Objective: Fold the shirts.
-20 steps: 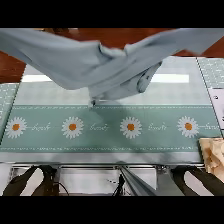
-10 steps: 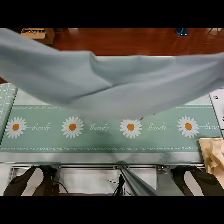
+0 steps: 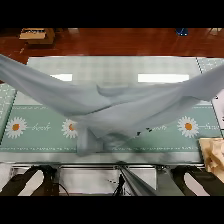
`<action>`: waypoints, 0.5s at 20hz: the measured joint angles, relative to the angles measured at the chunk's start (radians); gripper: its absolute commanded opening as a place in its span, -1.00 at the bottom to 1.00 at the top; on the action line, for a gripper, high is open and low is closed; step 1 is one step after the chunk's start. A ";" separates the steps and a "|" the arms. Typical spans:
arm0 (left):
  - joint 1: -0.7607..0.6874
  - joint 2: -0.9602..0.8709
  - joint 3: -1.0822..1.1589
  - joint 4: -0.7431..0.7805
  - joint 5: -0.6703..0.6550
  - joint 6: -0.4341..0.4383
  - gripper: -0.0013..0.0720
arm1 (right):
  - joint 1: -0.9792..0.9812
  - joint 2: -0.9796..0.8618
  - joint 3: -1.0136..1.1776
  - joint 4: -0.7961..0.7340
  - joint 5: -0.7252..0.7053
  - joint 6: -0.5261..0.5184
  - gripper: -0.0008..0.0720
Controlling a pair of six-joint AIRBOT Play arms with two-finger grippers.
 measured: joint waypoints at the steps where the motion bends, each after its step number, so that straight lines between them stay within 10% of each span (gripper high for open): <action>1: -0.008 -0.027 -0.047 0.006 0.000 0.003 -0.91 | 0.016 -0.051 0.000 0.000 0.000 -0.002 -0.94; 10: -0.026 -0.380 -0.278 0.012 0.060 0.020 -0.91 | 0.063 -0.491 0.000 0.050 -0.187 -0.002 -0.94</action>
